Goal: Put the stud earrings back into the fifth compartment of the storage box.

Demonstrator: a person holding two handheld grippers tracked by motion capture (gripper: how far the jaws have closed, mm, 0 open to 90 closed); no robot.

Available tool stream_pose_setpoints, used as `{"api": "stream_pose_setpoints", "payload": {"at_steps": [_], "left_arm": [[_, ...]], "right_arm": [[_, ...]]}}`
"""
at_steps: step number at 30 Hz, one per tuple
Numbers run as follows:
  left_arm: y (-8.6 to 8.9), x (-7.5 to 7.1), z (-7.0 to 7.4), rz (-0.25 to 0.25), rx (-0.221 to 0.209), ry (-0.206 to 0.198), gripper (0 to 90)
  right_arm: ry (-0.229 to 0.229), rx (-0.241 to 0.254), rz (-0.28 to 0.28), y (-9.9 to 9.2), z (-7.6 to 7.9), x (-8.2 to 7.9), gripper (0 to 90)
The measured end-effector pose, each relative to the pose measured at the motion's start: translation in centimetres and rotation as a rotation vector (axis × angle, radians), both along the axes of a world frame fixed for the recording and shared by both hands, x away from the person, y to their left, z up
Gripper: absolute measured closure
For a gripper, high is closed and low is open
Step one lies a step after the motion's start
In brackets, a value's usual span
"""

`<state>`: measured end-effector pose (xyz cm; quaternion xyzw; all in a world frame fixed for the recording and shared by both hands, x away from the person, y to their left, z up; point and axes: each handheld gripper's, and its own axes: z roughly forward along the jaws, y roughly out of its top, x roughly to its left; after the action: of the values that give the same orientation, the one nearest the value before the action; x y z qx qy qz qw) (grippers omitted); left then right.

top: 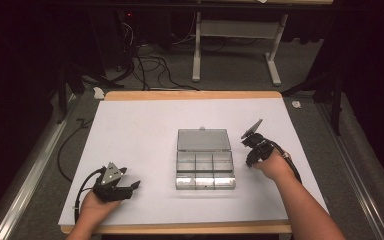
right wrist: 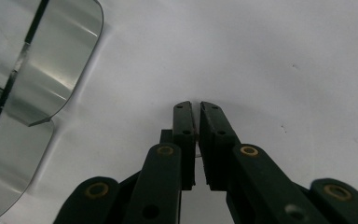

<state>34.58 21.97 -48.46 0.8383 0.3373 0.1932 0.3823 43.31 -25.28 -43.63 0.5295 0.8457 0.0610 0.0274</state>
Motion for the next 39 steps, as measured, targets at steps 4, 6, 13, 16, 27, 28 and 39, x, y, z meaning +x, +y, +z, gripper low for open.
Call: {"api": "stream_pose_setpoints", "payload": {"at_steps": [4, 6, 13, 16, 27, 28, 39], "left_arm": [[0.0, 0.0, 0.0, -0.001, 0.004, 0.0, 29.7], [0.0, 0.0, 0.0, -0.001, 0.005, -0.001, 29.7], [-0.1, 0.0, 0.0, 0.0, 0.007, -0.002, 29.7], [-0.1, 0.0, 0.0, -0.001, 0.008, -0.003, 29.7], [0.0, 0.0, 0.0, -0.002, 0.003, -0.004, 29.4], [0.0, 0.0, 0.0, -0.002, 0.003, -0.004, 29.4], [0.0, -0.1, 0.0, -0.003, 0.005, -0.008, 29.0]], "right_arm": [[-0.002, 0.002, 0.001, -0.1, 0.3, -0.1, 86.1], [-0.004, 0.002, -0.001, -0.1, 0.6, -0.2, 86.1], [-0.012, 0.014, 0.024, 0.3, 1.9, -1.0, 86.1], [-0.013, 0.017, 0.039, 0.6, 2.4, -1.4, 86.1], [-0.026, 0.03, 0.097, 2.6, 4.5, -3.0, 86.1], [-0.028, 0.029, 0.107, 2.9, 4.7, -3.1, 86.1], [-0.03, 0.03, 0.188, 5.8, 5.2, -3.6, 86.1]]}}
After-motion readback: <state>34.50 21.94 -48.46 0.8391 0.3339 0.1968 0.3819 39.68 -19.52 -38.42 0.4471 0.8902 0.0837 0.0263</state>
